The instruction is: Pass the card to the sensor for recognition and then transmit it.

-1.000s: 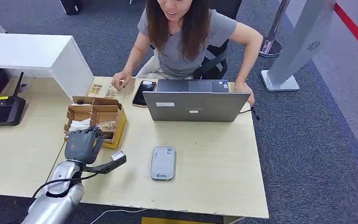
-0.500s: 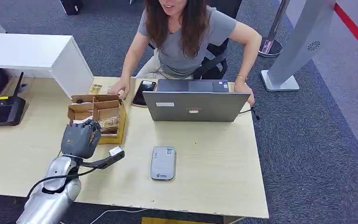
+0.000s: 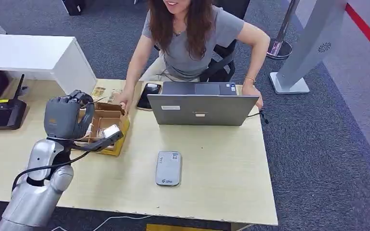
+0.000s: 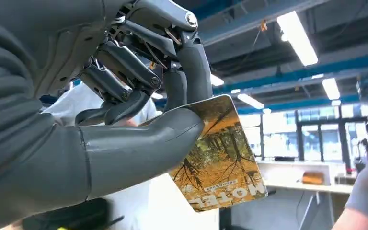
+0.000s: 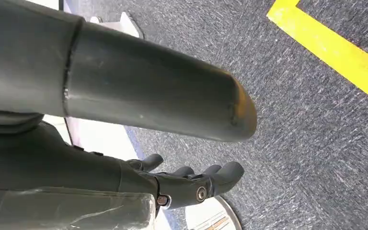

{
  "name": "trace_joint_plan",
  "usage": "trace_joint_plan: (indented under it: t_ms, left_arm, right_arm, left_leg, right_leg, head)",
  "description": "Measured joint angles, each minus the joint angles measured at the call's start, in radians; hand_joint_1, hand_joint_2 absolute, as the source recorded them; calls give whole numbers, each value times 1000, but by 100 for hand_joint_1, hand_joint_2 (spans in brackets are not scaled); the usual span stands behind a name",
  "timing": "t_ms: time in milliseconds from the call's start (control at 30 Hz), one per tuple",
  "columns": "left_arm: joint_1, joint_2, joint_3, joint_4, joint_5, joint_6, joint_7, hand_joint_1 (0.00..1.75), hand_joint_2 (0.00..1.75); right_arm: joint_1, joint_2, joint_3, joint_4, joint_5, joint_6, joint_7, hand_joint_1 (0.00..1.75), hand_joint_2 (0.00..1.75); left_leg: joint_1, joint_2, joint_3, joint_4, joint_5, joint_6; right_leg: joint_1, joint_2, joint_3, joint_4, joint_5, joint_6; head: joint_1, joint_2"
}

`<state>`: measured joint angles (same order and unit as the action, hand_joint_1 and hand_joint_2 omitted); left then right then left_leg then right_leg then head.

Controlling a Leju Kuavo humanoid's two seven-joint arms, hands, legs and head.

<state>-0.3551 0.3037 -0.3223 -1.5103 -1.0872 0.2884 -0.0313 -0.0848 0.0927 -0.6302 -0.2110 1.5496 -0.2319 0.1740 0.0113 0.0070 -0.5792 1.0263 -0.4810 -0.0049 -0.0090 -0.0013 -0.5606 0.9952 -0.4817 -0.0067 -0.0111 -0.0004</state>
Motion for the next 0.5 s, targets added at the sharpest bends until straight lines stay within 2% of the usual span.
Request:
trace_joint_plan:
  t_ms: [233,500]
  left_arm:
    - [-20,29,5,-3,-14,29,23,175,175]
    - [-66,49,33,105,-67,89,32,175,175]
  right_arm:
    - [0,0,0,0,4,2,2,0,0]
    - [-2,2,0,0,6,8,4,0,0]
  left_leg:
    - [0,0,0,0,0,0]
    - [0,0,0,0,1,0]
  right_leg:
    - [0,0,0,0,0,0]
    - [0,0,0,0,0,0]
  head:
    - [0,0]
    - [0,0]
